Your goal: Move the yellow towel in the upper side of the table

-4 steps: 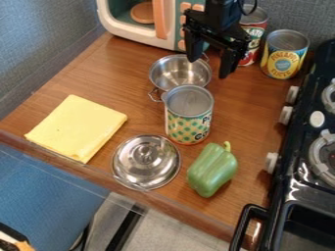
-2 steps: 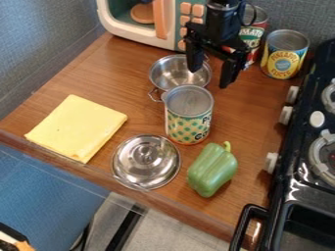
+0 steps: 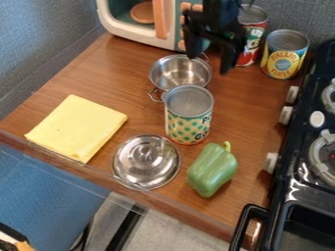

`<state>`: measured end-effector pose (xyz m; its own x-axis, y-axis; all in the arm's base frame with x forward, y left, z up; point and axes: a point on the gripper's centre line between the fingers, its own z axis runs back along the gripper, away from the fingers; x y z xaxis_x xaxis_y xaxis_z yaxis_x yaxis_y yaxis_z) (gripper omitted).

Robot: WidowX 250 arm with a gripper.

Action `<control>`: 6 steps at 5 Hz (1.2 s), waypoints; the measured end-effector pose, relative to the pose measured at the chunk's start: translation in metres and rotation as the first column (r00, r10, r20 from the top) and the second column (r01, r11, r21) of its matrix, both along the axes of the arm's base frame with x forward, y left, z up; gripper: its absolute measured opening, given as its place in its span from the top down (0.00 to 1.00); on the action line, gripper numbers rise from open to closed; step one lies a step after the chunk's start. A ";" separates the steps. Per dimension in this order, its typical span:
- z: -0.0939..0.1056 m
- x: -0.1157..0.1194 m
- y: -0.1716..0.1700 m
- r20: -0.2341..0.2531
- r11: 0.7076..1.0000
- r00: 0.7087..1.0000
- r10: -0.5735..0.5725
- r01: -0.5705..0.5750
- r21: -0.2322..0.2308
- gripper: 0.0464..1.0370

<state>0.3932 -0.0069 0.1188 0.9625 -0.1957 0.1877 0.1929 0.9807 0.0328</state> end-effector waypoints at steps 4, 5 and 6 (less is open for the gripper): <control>0.005 -0.113 0.101 -0.009 0.986 0.987 0.161 -0.162 -0.048 0.04; -0.018 -0.131 0.123 -0.007 0.987 0.987 0.163 -0.163 -0.010 0.04; -0.039 -0.135 0.133 0.018 0.988 0.989 0.147 -0.148 0.054 0.04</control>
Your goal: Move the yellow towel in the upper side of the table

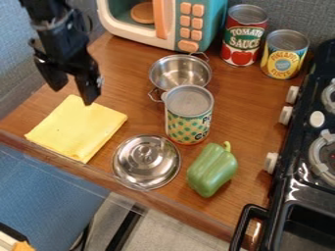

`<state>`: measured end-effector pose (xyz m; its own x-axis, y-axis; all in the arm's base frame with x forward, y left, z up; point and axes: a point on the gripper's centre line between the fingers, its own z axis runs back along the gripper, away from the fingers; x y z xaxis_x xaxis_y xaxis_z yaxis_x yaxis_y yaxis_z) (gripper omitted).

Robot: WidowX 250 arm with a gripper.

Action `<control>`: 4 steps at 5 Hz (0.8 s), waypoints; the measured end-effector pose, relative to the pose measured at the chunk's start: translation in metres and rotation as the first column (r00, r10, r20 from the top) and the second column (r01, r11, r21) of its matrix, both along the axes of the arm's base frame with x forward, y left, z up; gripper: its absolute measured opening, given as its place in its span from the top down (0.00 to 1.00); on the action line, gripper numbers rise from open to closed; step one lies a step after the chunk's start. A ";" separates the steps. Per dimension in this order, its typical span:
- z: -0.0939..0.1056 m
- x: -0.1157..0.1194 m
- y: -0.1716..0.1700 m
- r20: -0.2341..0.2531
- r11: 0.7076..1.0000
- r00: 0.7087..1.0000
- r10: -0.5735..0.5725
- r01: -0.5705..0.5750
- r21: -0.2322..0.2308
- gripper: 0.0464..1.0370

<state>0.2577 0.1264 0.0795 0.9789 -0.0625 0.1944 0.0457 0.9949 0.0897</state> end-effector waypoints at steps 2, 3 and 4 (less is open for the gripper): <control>-0.042 -0.006 0.010 -0.015 1.000 1.000 0.001 -0.001 -0.005 0.04; -0.057 -0.013 0.015 -0.047 1.000 0.999 0.017 -0.017 -0.013 0.04; -0.061 -0.009 0.022 -0.064 1.000 0.998 0.023 -0.022 0.009 0.04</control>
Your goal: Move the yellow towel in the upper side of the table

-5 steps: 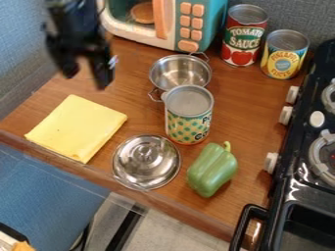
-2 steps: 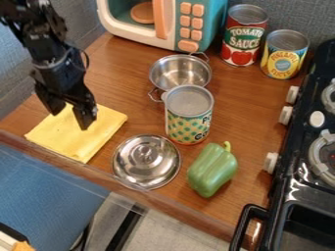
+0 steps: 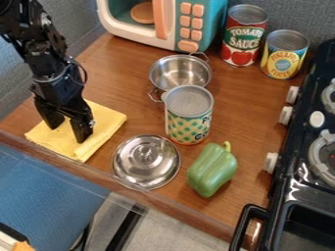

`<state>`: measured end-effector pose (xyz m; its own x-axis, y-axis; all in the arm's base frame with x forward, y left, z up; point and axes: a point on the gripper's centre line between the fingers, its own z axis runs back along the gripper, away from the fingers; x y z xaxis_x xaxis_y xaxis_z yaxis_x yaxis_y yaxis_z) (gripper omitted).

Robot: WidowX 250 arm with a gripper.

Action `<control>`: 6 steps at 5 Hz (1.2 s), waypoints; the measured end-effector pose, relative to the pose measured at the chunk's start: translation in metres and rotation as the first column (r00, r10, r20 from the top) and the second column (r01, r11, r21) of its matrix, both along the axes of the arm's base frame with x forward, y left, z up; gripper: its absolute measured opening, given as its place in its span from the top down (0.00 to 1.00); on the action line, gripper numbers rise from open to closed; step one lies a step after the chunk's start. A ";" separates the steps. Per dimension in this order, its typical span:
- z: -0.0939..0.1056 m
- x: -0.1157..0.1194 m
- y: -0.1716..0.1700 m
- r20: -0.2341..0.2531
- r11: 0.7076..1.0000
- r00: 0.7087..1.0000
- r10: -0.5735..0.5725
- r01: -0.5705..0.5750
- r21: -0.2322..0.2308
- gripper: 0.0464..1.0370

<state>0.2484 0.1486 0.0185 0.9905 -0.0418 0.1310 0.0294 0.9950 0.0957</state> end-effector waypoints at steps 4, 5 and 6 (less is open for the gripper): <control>0.001 0.117 0.013 0.045 0.999 0.998 0.036 -0.034 -0.036 0.04; -0.001 0.141 -0.001 0.045 0.999 0.999 0.021 -0.019 -0.039 0.04; 0.000 0.162 -0.005 0.051 0.999 0.998 0.023 -0.021 -0.029 0.04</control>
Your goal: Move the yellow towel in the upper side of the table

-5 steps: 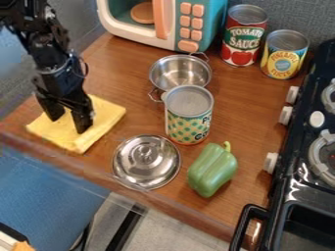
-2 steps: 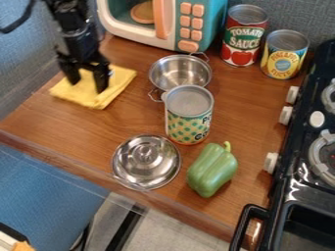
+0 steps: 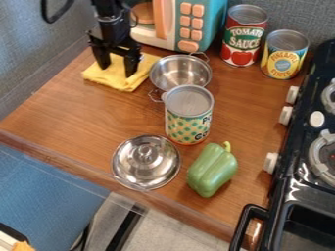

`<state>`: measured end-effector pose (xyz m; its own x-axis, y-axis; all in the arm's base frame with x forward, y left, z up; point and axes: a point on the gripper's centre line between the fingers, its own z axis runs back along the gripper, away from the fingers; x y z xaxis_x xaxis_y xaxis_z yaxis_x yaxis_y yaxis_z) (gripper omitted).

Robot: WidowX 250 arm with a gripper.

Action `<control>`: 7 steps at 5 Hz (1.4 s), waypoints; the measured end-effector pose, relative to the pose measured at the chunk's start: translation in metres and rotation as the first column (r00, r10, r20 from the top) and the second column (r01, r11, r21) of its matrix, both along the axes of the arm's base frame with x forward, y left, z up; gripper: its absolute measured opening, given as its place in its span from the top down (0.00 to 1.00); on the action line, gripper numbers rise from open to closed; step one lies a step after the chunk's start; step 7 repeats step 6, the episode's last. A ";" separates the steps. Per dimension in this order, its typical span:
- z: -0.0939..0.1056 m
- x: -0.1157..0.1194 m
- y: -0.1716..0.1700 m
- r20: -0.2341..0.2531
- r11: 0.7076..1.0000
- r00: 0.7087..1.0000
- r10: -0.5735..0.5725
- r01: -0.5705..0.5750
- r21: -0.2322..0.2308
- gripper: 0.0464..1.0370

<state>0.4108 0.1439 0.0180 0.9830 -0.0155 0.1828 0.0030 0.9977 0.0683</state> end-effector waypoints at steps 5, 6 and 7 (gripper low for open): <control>0.078 0.021 -0.036 0.031 1.000 0.999 0.014 -0.013 -0.025 0.04; 0.093 0.017 -0.031 -0.005 0.999 0.999 0.038 -0.038 0.004 0.04; 0.093 0.017 -0.031 -0.005 0.999 0.999 0.038 -0.038 0.004 0.04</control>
